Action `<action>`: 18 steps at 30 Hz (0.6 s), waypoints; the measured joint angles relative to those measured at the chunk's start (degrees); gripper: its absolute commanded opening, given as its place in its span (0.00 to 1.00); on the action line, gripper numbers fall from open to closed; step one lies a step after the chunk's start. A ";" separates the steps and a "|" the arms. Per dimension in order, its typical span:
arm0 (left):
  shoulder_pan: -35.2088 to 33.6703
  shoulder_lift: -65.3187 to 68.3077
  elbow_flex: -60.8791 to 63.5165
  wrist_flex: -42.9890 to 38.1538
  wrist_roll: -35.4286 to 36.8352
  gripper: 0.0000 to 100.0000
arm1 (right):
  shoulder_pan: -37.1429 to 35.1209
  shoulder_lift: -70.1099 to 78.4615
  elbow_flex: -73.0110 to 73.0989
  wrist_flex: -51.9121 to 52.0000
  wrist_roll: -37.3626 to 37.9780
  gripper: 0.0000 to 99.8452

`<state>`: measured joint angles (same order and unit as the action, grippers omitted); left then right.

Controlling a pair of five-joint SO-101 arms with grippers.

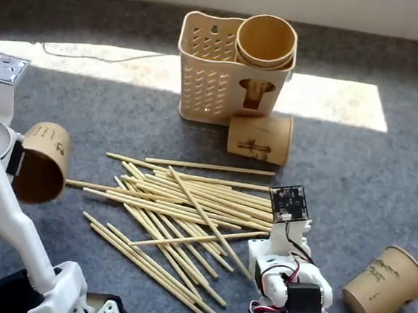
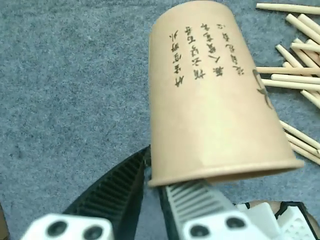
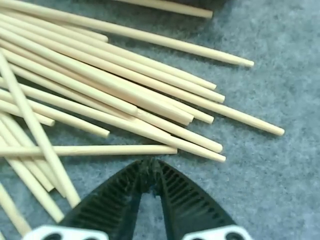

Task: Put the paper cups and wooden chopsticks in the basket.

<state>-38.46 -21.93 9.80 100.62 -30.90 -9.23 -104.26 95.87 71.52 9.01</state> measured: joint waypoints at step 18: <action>21.71 -9.67 -11.25 0.79 23.47 0.01 | 0.00 0.00 0.00 0.00 0.00 0.01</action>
<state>-16.75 -31.60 -1.45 101.41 -7.43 -9.23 -104.26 95.87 71.52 9.01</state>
